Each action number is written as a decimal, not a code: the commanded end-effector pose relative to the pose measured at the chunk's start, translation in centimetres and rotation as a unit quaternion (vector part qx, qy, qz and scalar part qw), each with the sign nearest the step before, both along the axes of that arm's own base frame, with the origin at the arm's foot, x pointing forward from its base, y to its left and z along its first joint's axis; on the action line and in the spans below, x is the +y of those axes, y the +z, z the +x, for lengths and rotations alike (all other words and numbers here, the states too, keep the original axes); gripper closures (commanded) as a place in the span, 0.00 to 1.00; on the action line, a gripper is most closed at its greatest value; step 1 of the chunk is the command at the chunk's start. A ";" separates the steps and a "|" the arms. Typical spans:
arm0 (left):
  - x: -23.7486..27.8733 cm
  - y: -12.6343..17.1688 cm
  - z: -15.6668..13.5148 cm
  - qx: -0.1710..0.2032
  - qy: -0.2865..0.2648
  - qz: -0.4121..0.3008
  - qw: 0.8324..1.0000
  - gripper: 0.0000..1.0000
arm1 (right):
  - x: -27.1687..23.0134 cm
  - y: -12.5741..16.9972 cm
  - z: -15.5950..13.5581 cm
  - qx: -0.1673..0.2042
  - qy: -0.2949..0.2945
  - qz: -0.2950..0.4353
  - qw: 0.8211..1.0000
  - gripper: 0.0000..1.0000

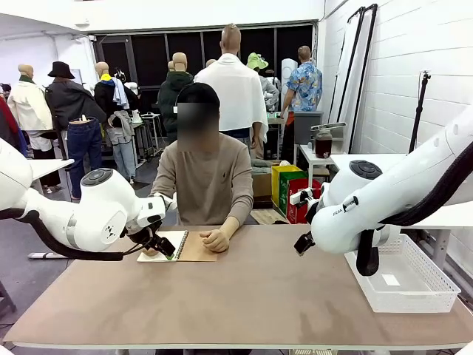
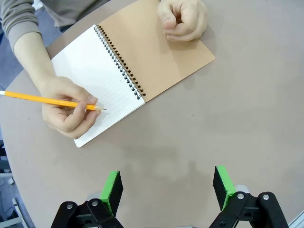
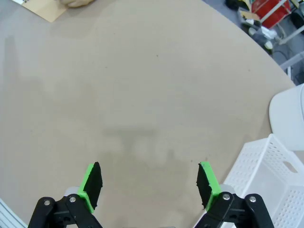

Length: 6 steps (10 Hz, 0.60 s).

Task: Sort the paper based on its condition.
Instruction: If a person hands you a paper, place it in the Organizing basket , and if it's crumpled, put it in the Trash can.

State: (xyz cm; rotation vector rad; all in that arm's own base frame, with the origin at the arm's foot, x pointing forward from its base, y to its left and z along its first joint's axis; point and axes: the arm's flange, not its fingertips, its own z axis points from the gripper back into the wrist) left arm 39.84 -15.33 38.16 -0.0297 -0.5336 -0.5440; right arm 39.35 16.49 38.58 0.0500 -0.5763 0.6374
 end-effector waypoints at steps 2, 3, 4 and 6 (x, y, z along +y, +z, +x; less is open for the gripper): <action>0.2 0.3 -0.1 -0.001 -0.002 0.003 1.000 0.00 | -0.1 0.2 0.0 -0.003 0.003 -0.004 1.000 0.00; 0.2 0.3 -0.1 -0.001 -0.002 0.003 1.000 0.00 | -0.1 0.2 0.0 -0.003 0.003 -0.004 1.000 0.00; 0.2 0.3 -0.1 -0.001 -0.002 0.003 1.000 0.00 | -0.1 0.2 0.0 -0.003 0.003 -0.004 1.000 0.00; 0.2 0.3 -0.1 -0.001 -0.002 0.003 1.000 0.00 | -0.1 0.2 0.0 -0.003 0.003 -0.004 1.000 0.00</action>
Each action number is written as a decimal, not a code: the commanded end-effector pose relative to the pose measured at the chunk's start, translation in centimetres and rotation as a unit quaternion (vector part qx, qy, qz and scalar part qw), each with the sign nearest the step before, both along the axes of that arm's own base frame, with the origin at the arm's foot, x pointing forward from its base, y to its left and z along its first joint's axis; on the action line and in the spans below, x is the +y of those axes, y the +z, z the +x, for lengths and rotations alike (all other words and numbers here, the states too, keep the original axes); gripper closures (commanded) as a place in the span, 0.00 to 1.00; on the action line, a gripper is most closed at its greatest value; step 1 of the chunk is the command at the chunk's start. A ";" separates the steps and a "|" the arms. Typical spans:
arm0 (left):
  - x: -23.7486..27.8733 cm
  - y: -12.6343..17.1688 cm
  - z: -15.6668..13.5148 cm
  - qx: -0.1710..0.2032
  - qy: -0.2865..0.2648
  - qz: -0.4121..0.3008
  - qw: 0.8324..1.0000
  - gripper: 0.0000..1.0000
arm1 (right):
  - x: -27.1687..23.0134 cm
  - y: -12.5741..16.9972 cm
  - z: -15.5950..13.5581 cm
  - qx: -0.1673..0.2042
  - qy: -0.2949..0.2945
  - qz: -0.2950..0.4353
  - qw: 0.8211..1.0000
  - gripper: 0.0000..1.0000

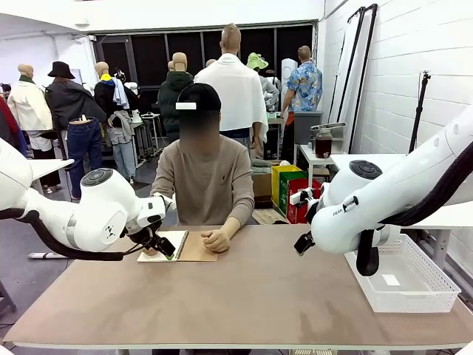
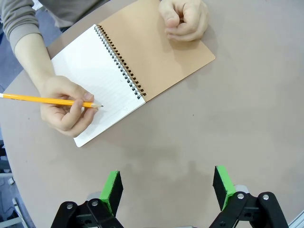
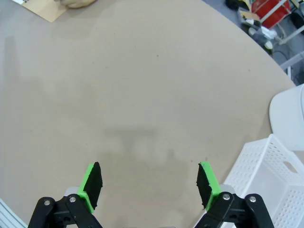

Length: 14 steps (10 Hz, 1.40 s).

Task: Sort the paper based on its condition.
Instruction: If a person hands you a paper, place it in the Organizing basket , and if it's crumpled, put it in the Trash can.

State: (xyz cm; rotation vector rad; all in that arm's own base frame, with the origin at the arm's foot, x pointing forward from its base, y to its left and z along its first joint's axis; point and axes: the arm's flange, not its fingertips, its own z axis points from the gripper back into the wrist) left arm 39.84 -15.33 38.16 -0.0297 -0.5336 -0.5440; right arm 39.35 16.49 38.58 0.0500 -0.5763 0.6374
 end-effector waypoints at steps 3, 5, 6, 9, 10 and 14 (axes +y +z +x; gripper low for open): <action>-0.3 1.9 -0.2 -0.003 0.003 0.001 1.000 0.00 | -0.3 1.2 -0.1 0.000 0.001 0.008 1.000 0.00; -0.3 4.9 -0.8 -0.013 -0.001 -0.003 1.000 0.00 | -0.6 4.0 -0.6 -0.004 0.006 0.012 1.000 0.00; -0.4 6.5 -1.0 -0.021 0.001 0.001 1.000 0.00 | -0.7 5.5 -0.7 -0.012 0.008 0.016 1.000 0.00; 0.0 10.2 -1.9 -0.030 0.007 -0.006 1.000 0.00 | -1.0 9.1 -2.0 -0.012 0.031 0.035 0.999 0.00; 0.2 11.4 -2.1 -0.037 0.004 -0.008 0.999 0.00 | -1.1 10.5 -2.5 -0.025 0.034 0.040 0.998 0.00; 0.4 14.2 -3.6 -0.063 0.001 -0.018 0.998 0.00 | -1.2 13.5 -4.3 -0.057 0.045 0.049 0.996 0.00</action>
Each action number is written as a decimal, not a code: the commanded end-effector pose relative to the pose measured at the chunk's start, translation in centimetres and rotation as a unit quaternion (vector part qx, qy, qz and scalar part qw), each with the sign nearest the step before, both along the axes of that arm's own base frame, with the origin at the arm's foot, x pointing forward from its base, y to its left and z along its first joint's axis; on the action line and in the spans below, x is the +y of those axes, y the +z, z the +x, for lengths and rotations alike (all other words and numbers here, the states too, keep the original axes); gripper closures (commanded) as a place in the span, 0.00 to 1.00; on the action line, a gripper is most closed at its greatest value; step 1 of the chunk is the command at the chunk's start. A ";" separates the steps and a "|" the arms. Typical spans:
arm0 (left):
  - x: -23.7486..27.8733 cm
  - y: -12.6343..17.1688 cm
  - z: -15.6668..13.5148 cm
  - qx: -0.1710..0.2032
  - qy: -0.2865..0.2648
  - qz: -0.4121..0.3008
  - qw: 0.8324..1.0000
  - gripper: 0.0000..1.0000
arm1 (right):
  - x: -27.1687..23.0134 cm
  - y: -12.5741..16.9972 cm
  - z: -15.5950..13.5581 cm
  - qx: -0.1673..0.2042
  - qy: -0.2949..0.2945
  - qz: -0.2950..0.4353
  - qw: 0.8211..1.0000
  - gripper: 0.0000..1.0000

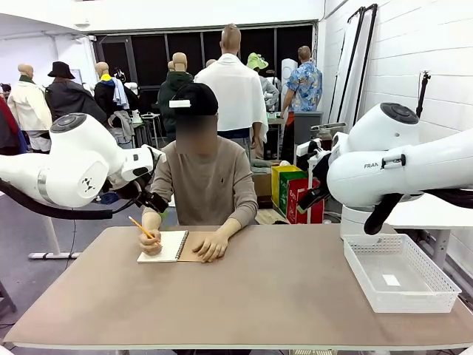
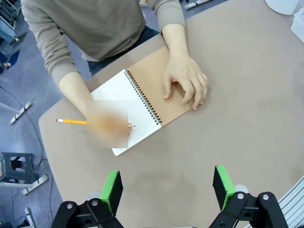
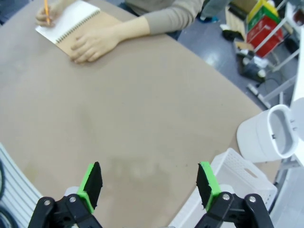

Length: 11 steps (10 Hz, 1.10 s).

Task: Sort the paper based on its condition.
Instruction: If a person hands you a paper, place it in the Organizing basket , and if it's crumpled, put it in the Trash can.

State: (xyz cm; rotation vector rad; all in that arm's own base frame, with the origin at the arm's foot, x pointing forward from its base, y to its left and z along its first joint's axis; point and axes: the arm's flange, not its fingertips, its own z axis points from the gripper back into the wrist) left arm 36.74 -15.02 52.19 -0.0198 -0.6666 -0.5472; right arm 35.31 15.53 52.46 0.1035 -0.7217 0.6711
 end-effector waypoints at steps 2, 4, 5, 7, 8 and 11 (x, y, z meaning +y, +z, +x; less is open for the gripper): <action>-0.3 0.9 -1.2 -0.006 0.004 -0.005 1.000 0.00 | -0.4 0.2 -0.7 -0.003 0.021 0.009 1.000 0.00; -0.2 1.1 -1.4 -0.011 0.008 -0.007 1.000 0.00 | -0.1 0.2 -0.9 -0.001 0.024 0.008 1.000 0.00; -0.1 0.8 -1.0 -0.014 0.021 -0.007 1.000 0.00 | -0.1 -0.1 -0.7 0.003 0.022 -0.001 1.000 0.00; -0.1 1.5 -1.0 -0.017 -0.004 -0.002 1.000 0.00 | 0.2 0.8 -0.5 -0.010 0.006 0.004 1.000 0.00; -0.1 1.5 -1.0 -0.017 -0.004 -0.002 1.000 0.00 | 0.2 0.8 -0.5 -0.010 0.006 0.004 1.000 0.00; -0.1 1.5 -1.0 -0.017 -0.004 -0.002 1.000 0.00 | 0.2 0.8 -0.5 -0.010 0.006 0.004 1.000 0.00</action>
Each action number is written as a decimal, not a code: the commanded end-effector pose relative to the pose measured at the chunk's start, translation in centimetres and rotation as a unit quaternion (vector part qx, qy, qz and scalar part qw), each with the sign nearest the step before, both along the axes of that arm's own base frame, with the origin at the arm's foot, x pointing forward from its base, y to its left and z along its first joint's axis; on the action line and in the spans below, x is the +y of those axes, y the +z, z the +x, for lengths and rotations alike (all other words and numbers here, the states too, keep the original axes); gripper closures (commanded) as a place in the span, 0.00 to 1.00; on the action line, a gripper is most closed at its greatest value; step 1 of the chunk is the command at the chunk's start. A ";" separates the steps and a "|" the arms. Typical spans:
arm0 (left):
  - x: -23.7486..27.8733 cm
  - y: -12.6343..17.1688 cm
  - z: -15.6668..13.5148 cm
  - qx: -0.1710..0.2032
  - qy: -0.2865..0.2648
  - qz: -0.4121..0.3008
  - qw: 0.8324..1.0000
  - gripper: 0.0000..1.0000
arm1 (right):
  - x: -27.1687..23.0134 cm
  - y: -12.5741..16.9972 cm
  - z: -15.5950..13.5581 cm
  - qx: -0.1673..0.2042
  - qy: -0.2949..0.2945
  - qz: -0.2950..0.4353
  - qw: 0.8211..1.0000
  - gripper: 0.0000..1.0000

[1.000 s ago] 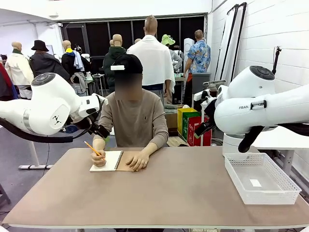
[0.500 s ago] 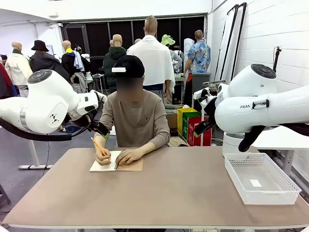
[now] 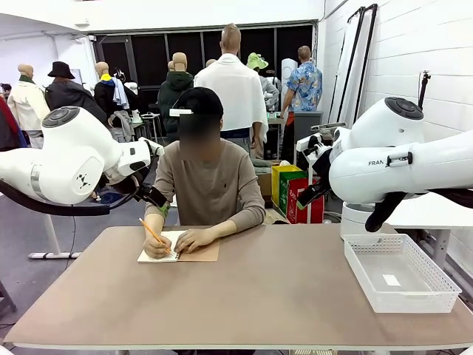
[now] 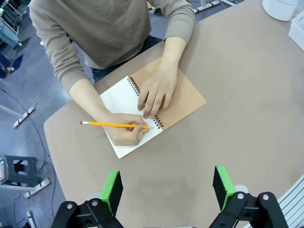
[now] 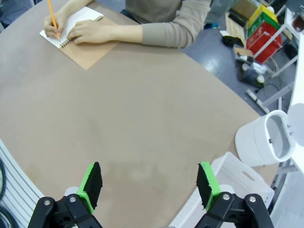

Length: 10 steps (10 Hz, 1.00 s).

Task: Sort the paper based on its condition.
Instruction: If a person hands you a paper, place it in the Organizing basket , and if it's crumpled, put it in the Trash can.

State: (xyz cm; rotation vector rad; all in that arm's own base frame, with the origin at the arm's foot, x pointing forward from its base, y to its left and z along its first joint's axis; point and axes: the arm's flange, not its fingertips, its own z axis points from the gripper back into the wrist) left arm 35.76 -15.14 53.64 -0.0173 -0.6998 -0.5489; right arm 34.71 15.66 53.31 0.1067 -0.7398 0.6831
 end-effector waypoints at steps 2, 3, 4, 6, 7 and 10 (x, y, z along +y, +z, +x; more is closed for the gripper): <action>0.0 0.0 0.0 -0.001 -0.002 0.001 1.000 0.00 | 0.0 0.0 0.1 -0.001 0.000 0.001 1.000 0.00; 0.0 0.0 0.0 -0.001 -0.002 0.001 1.000 0.00 | 0.0 0.0 0.1 -0.001 0.000 0.001 1.000 0.00; 0.0 0.0 0.0 -0.001 -0.002 0.001 1.000 0.00 | 0.0 0.0 0.1 -0.001 0.000 0.001 1.000 0.00; 0.0 0.0 0.0 -0.001 -0.002 0.001 1.000 0.00 | 0.0 0.0 0.1 -0.001 0.000 0.001 1.000 0.00; 0.0 0.0 0.0 -0.001 -0.002 0.001 1.000 0.00 | 0.0 0.0 0.1 -0.001 0.000 0.001 1.000 0.00; 0.0 0.0 0.0 -0.001 -0.002 0.001 1.000 0.00 | 0.0 0.0 0.1 -0.001 0.000 0.001 1.000 0.00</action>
